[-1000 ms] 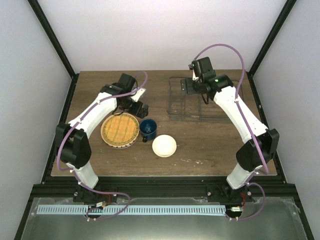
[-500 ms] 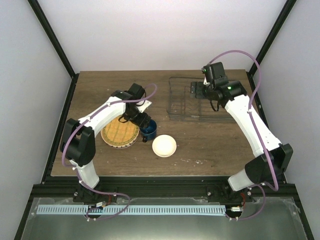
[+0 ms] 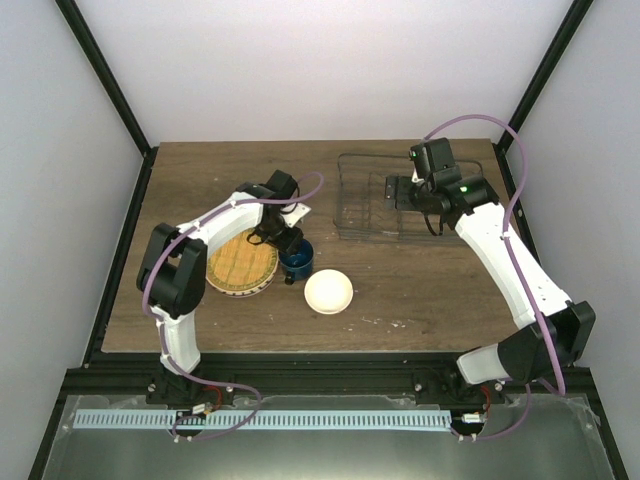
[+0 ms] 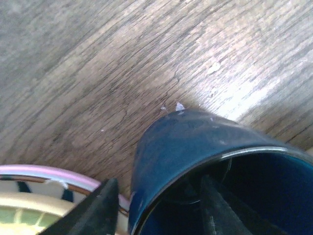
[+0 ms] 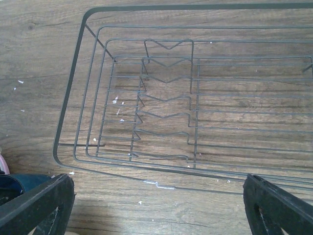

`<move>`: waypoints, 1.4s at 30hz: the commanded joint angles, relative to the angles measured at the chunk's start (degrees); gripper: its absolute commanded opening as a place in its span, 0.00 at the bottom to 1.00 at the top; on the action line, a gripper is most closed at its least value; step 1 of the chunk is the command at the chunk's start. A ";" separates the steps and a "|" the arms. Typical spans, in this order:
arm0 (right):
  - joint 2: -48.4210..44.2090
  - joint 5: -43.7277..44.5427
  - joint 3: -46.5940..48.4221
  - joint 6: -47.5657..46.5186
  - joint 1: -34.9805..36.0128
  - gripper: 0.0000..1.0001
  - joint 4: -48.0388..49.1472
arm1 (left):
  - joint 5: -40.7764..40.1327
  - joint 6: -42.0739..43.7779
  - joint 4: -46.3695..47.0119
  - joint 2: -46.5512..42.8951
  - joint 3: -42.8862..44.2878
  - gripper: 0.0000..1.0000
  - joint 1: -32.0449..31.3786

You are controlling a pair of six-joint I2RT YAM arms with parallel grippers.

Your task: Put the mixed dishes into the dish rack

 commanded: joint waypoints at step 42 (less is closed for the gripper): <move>1.10 -34.33 -5.06 -4.20 -2.04 0.92 11.02 | 16.33 -6.32 18.92 -23.06 -10.74 0.00 11.66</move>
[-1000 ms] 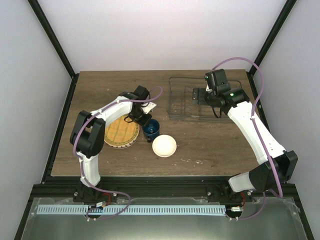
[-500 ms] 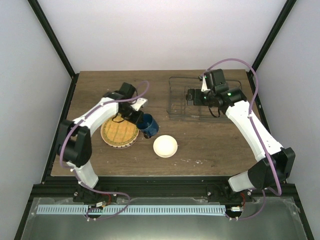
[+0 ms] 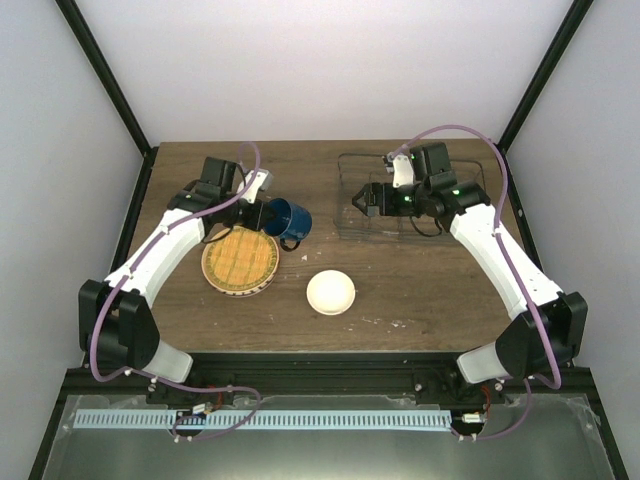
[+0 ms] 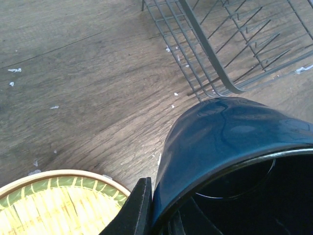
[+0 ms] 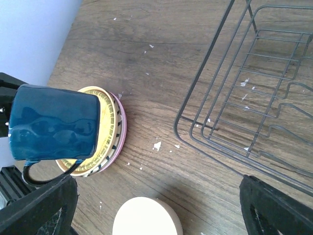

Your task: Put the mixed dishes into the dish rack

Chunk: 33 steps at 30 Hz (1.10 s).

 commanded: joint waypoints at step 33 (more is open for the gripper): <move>6.15 -43.99 -11.61 19.12 -2.18 0.75 33.89 | 6.17 -15.97 29.60 -4.74 -4.12 0.00 0.11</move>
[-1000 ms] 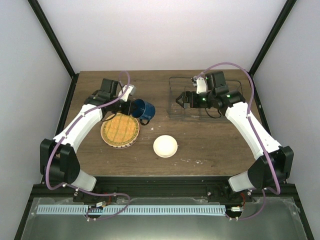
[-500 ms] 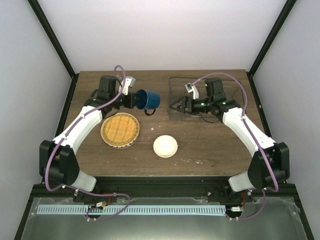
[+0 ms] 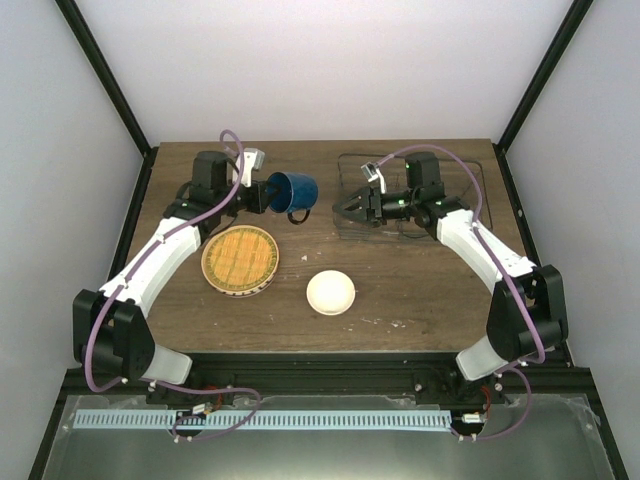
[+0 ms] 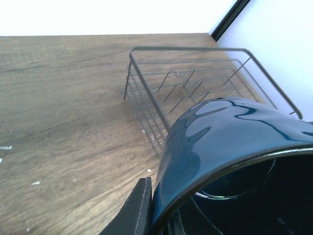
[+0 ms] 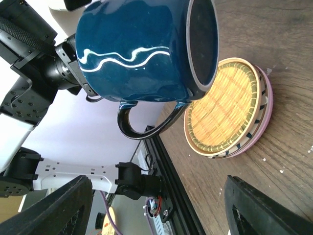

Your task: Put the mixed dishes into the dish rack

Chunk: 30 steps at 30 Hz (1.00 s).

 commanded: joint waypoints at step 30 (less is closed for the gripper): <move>3.09 -0.30 2.87 1.98 -0.67 0.79 1.94 | -9.22 0.46 2.03 2.16 3.84 0.00 -0.73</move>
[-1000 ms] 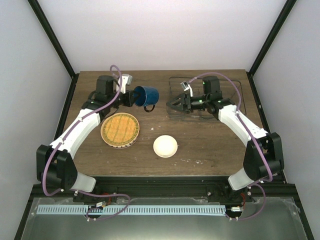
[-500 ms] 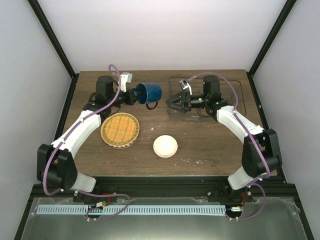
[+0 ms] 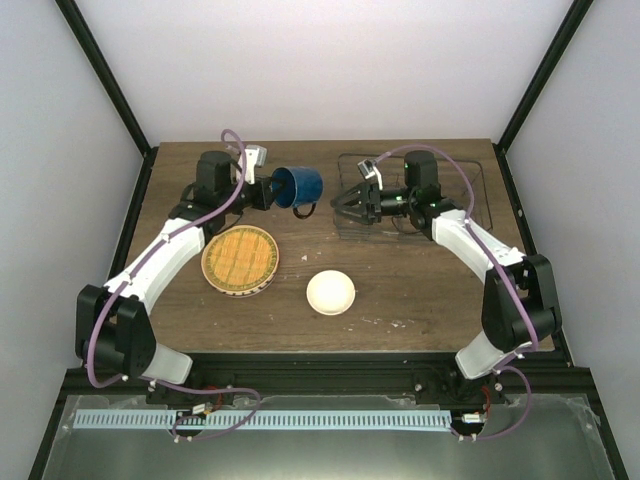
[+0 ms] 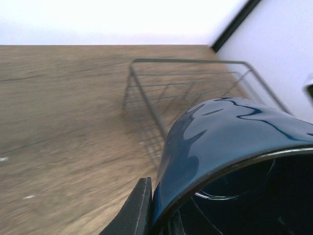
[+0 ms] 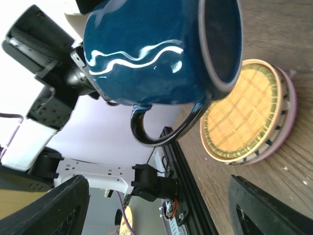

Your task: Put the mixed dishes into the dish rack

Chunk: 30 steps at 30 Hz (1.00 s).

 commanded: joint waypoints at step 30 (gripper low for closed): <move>2.84 55.74 25.64 -27.41 -1.38 0.89 -50.10 | -36.90 12.53 -57.33 44.72 54.95 0.00 -0.06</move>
